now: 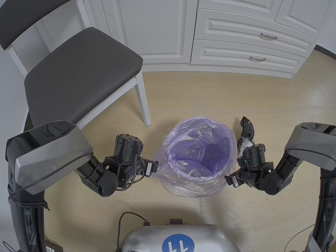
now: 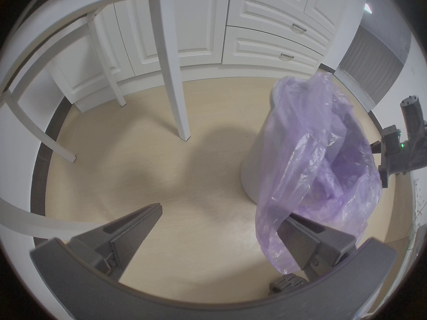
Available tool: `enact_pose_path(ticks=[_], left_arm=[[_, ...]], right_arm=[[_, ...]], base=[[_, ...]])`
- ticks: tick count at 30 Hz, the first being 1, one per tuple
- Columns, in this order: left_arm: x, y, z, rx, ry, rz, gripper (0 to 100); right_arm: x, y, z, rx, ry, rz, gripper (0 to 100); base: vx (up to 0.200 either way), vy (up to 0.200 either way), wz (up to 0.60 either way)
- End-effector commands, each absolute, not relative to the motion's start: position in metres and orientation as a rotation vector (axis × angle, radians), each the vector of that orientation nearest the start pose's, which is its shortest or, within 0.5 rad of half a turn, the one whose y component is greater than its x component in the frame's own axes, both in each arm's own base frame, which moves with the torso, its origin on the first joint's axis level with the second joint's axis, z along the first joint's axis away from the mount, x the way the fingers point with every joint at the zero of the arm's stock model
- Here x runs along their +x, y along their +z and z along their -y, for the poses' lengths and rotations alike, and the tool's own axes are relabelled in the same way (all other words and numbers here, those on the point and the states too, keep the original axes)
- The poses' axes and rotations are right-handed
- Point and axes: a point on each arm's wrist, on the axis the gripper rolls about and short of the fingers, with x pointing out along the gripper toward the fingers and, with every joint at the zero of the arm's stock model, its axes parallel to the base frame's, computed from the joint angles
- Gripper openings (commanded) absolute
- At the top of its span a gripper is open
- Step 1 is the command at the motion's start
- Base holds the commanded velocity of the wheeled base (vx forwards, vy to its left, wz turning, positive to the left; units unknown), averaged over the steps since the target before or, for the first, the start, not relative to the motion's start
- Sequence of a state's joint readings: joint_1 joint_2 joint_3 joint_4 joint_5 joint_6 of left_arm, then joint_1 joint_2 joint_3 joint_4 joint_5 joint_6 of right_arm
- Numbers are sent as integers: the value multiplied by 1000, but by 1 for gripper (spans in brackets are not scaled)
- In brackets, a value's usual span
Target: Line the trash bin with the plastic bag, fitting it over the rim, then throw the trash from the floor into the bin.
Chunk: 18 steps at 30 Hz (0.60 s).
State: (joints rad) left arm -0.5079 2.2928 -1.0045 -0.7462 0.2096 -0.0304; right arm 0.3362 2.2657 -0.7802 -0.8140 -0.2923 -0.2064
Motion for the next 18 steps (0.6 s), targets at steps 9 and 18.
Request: enact_pose_path(ticks=[9, 18], left_arm=[[400, 21, 189, 45, -223, -382, 100], [396, 60, 189, 15, -236, -295, 100]], right_arm=[[363, -2, -106, -317, 52, -585, 100], [347, 48, -82, -314, 50, -514, 100]], base=[[0, 0, 0], [0, 0, 0]])
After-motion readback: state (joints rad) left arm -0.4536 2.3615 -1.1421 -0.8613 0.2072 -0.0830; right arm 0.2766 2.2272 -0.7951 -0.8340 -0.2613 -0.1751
